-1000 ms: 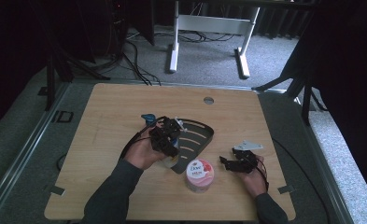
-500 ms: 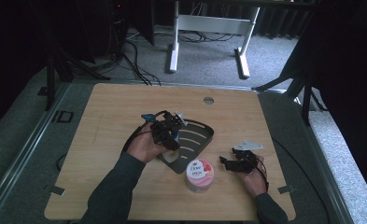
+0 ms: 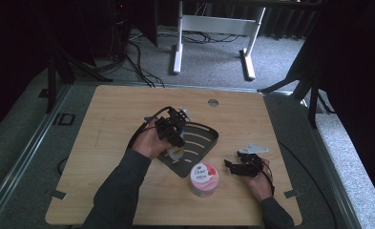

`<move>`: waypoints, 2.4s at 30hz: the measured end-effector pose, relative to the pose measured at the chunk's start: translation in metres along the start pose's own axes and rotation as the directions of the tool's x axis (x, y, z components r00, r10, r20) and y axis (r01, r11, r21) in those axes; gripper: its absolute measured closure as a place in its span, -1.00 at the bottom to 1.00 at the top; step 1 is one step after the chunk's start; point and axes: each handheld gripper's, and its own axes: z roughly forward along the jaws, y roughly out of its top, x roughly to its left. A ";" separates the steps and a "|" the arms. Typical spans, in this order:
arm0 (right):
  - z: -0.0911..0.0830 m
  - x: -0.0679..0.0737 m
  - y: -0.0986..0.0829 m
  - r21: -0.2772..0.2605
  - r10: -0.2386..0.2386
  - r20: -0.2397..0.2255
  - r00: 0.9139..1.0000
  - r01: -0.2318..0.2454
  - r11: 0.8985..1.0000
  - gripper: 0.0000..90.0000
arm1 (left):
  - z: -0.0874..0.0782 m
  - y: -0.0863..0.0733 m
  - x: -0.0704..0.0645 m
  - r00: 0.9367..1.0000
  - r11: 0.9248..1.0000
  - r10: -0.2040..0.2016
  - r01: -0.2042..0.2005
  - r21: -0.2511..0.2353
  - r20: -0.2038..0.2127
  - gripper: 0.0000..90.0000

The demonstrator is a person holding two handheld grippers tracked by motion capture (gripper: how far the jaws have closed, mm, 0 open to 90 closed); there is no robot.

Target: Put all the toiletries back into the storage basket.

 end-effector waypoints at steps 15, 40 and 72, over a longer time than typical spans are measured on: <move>0.000 0.000 0.000 0.000 0.001 0.000 1.000 -0.001 1.000 -0.36 | -0.002 0.015 0.020 1.000 0.999 -0.028 0.028 -0.019 0.002 0.22; 0.000 0.000 0.000 0.000 0.000 -0.002 1.000 0.000 1.000 -0.36 | 0.002 0.032 0.048 0.999 0.998 0.045 -0.045 -0.039 0.002 0.22; 0.000 0.000 0.000 0.000 0.000 -0.003 1.000 0.000 1.000 -0.36 | 0.026 0.034 0.075 0.999 0.999 0.017 -0.018 -0.028 -0.028 0.22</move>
